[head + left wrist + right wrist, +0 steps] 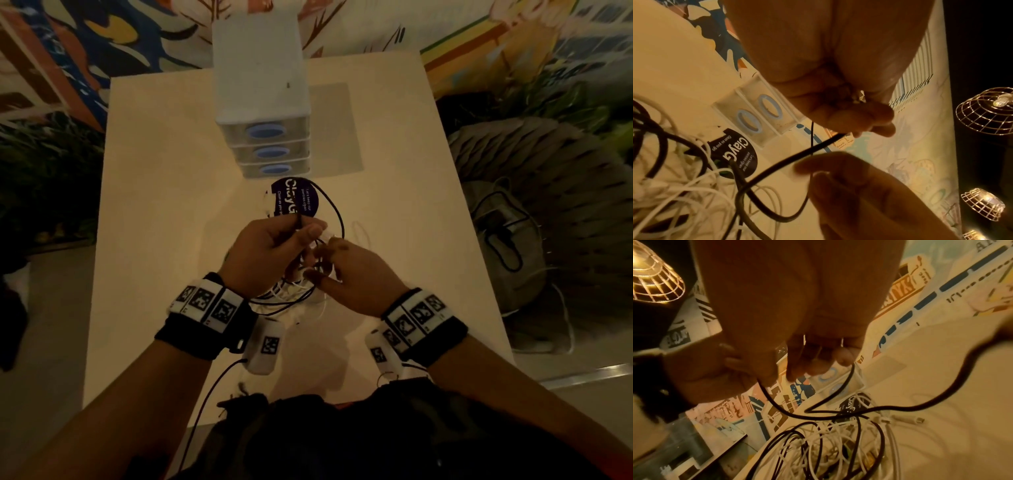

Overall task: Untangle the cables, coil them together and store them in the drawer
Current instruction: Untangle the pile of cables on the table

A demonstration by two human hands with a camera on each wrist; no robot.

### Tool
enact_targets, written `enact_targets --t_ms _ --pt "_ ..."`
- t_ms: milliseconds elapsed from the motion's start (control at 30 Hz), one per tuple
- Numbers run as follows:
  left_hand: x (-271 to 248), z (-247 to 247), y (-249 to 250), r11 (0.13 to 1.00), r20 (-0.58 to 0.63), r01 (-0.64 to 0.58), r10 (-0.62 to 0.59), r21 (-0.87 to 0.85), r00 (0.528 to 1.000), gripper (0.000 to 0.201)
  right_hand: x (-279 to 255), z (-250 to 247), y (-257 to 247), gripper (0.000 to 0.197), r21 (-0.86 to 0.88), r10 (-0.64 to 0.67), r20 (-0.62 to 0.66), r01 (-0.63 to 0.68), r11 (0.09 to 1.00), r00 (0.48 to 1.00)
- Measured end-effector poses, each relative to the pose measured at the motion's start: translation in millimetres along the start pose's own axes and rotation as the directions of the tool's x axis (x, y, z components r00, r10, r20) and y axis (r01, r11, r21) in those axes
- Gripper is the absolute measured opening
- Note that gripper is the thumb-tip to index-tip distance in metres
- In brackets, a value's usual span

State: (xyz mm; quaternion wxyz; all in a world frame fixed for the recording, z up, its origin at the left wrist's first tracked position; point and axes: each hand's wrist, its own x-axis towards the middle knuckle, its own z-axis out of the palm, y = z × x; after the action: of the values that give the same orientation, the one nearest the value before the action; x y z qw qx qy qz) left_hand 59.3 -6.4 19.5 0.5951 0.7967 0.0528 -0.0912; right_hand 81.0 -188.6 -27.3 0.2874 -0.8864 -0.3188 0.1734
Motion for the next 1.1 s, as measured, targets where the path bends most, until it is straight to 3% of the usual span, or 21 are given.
enact_targets --t_ms 67,133,233,333,400,467,567,667,733,767,833,900,967,1033,1100 --pt "-0.6 1.3 1.0 1.0 0.01 -0.007 0.007 -0.009 1.0 0.02 6.9 1.1 1.9 0.022 -0.019 -0.037 0.051 0.038 0.999 0.998" --pt "-1.9 0.3 0.1 1.0 -0.008 -0.008 0.008 -0.02 1.0 0.02 7.0 -3.5 0.8 0.025 0.099 -0.024 0.01 0.023 0.995 1.0" --pt "-5.3 1.6 1.1 0.993 -0.011 -0.006 0.005 -0.117 1.0 0.022 5.7 -5.5 -7.7 0.059 0.192 -0.007 0.096 -0.012 0.981 0.995" --pt "-5.5 3.0 1.1 0.986 0.007 -0.016 0.017 -0.163 1.0 0.027 8.5 7.0 -16.2 0.034 0.033 -0.07 0.218 0.064 0.997 0.974" --pt "-4.4 -1.2 -4.7 0.991 -0.009 -0.029 0.028 -0.13 1.0 0.029 8.7 7.6 -19.5 0.026 0.084 -0.08 0.195 0.064 0.994 0.977" --pt "-4.4 -9.8 -14.4 0.997 -0.016 -0.078 0.078 -0.01 0.997 0.033 6.5 4.6 -19.6 0.022 0.252 -0.067 0.081 0.044 0.967 0.994" --pt "-7.4 -15.0 -26.5 0.966 0.108 -0.111 0.087 0.233 0.99 0.041 4.3 -6.0 -16.0 0.022 0.632 0.105 -0.08 -0.031 0.774 0.991" --pt "-9.8 -3.6 -40.8 0.906 0.216 -0.135 0.05 0.401 0.975 0.02 7.4 -23.0 -13.6 0.029 0.893 0.162 -0.056 -0.023 0.449 0.985" --pt "-10.5 2.9 -44.2 0.914 0.193 -0.12 0.047 0.386 0.98 0.008 10.3 -30.9 -6.4 0.028 0.94 0.196 -0.044 -0.026 0.339 0.98" --pt "-10.3 4.0 -44.8 0.927 0.161 -0.109 0.054 0.359 0.986 0.012 11.4 -31.2 0.0 0.025 0.934 0.213 -0.053 -0.028 0.357 0.976" --pt "-10.2 3.3 -38.7 0.948 0.092 -0.094 0.069 0.303 0.993 0.016 10.7 -28.3 12.7 0.026 0.826 0.197 -0.049 -0.071 0.56 0.979" --pt "-9.7 0.3 -30.9 0.96 0.04 -0.097 0.09 0.264 0.995 0.019 8.2 -20.8 19.2 0.035 0.611 0.125 0.065 -0.139 0.779 0.99" --pt "-7.6 -4.1 -22.8 0.978 -0.013 -0.087 0.092 0.192 0.996 0.023 3.3 -7.7 19.6 0.035 0.393 0.03 0.172 -0.096 0.914 0.985" --pt "-4.5 -8.5 -18.1 0.994 -0.065 -0.064 0.07 0.094 0.995 0.021 0.7 8.4 17.1 0.027 0.281 -0.069 0.19 0.014 0.96 0.979" --pt "-3.8 -10.4 -17.9 0.998 -0.089 -0.05 0.053 0.035 0.995 0.018 -1.8 19.8 13.7 0.024 0.279 -0.074 0.13 0.035 0.96 0.989"
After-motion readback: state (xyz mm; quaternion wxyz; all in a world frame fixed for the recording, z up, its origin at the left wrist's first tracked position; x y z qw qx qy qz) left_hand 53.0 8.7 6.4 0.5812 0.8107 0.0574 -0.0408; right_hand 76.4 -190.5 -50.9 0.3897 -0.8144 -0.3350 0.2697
